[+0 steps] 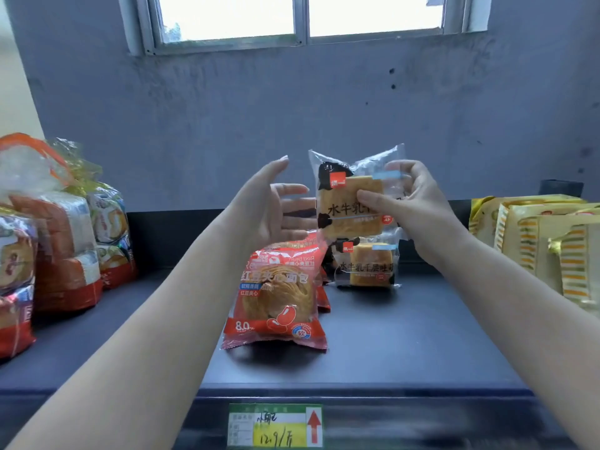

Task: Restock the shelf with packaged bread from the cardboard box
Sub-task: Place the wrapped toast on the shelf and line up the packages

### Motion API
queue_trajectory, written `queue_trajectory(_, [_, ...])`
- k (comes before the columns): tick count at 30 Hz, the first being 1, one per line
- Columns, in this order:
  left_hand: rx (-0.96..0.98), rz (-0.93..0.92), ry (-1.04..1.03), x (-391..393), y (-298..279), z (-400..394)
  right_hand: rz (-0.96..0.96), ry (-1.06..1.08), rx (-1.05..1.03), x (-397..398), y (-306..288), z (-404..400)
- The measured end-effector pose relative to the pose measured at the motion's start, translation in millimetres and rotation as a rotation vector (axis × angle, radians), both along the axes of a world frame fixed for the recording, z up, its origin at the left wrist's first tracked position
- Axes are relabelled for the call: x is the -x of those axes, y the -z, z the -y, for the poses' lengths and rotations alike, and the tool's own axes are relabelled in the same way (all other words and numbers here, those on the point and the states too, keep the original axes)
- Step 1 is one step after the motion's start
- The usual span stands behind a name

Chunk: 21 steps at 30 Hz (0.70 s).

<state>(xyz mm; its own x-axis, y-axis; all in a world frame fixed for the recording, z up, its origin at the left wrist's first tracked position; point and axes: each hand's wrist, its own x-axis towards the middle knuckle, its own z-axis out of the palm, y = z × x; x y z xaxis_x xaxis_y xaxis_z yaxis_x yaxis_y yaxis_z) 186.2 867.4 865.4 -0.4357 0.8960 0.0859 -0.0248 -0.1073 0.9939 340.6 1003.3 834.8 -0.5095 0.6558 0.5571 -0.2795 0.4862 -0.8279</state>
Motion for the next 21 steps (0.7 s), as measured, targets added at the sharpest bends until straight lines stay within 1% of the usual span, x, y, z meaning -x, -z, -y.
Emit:
queue_trajectory(2, [-0.138,-0.082,-0.217,4,2,2,0.000,0.120,0.104,0,14,-13])
queue_trajectory(5, [-0.248,-0.339,-0.494,10,9,7,0.037,0.219,0.254,5,42,-28])
queue_trajectory(7, [-0.277,-0.504,-0.580,17,19,9,0.075,0.274,0.296,9,58,-30])
queue_trajectory(10, [-0.241,-0.690,-0.654,22,32,14,0.222,0.345,0.217,15,74,-30])
queue_trajectory(12, [-0.194,-0.757,-0.690,22,40,17,0.340,0.343,0.172,18,77,-27])
queue_trajectory(15, [-0.142,-0.812,-0.709,21,48,22,0.427,0.371,0.137,19,73,-22])
queue_trajectory(17, [-0.121,-0.841,-0.730,18,52,29,0.363,0.459,0.100,14,62,-14])
queue_trajectory(19, [-0.106,-0.889,-0.775,13,54,41,0.164,0.521,-0.011,8,45,0])
queue_trajectory(21, [-0.088,-0.944,-0.838,7,57,60,-0.005,0.478,-0.193,7,28,24])
